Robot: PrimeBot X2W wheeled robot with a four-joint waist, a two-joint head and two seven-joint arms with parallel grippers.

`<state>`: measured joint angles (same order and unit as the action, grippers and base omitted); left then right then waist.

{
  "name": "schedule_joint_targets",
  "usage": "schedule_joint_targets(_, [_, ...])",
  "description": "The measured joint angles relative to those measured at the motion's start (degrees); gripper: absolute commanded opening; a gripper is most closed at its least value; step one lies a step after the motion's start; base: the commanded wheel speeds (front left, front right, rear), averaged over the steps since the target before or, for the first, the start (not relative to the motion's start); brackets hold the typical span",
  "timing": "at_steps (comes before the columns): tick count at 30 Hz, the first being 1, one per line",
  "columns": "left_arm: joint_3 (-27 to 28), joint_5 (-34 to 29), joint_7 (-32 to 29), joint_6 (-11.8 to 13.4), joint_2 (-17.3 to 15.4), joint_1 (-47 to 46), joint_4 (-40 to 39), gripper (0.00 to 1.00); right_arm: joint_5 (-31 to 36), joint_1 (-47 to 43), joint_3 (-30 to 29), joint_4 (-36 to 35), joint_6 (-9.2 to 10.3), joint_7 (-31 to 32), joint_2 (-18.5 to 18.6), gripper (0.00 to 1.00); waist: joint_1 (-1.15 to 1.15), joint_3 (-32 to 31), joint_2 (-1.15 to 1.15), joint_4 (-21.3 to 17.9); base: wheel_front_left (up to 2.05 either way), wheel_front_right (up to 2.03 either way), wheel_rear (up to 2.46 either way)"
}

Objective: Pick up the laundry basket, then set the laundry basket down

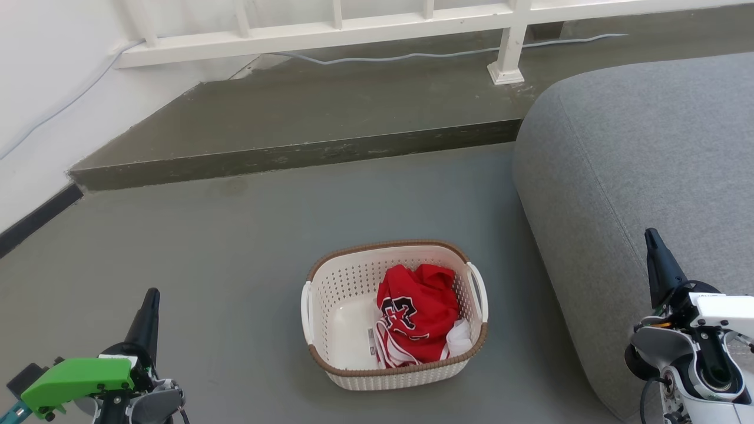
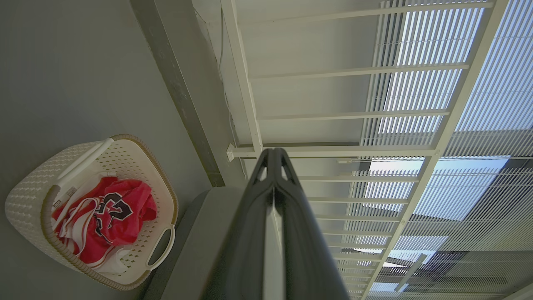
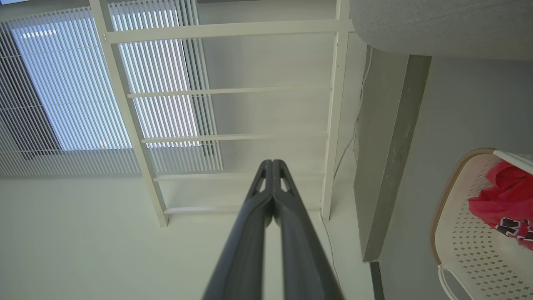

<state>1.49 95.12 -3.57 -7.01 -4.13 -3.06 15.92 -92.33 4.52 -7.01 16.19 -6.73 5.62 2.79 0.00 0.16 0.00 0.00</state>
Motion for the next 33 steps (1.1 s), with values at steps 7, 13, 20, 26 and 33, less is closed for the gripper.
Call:
schedule_joint_targets(7, [0.0,0.0,0.0,0.0,0.0,0.0,0.0,0.00,0.0,0.0,0.0,0.0,0.00,0.0,0.0,0.00,0.00,0.0,0.00,0.0,0.00,0.00,0.00])
schedule_joint_targets(13, [0.1,0.0,-0.4,0.0,0.0,0.0,0.0,0.00,0.0,0.0,0.0,0.0,0.00,0.0,0.0,0.00,0.00,0.0,0.00,0.0,0.00,0.00,0.00])
schedule_joint_targets(20, [0.1,0.0,-0.4,0.0,0.0,0.0,0.0,0.00,0.0,0.0,0.0,0.0,0.00,0.0,0.0,0.00,0.00,0.0,0.00,0.0,0.00,0.00,0.00])
schedule_joint_targets(26, [0.1,0.0,-0.4,0.0,0.0,0.0,-0.1,0.00,0.0,0.0,0.0,0.0,0.00,0.0,0.0,0.00,0.00,0.0,0.00,0.0,0.00,0.00,0.00])
schedule_joint_targets(33, [0.1,0.0,-0.4,0.0,0.0,0.0,-0.1,0.00,0.0,0.0,0.0,0.0,0.00,0.0,0.0,0.00,0.00,0.0,0.00,0.0,0.00,0.00,0.00])
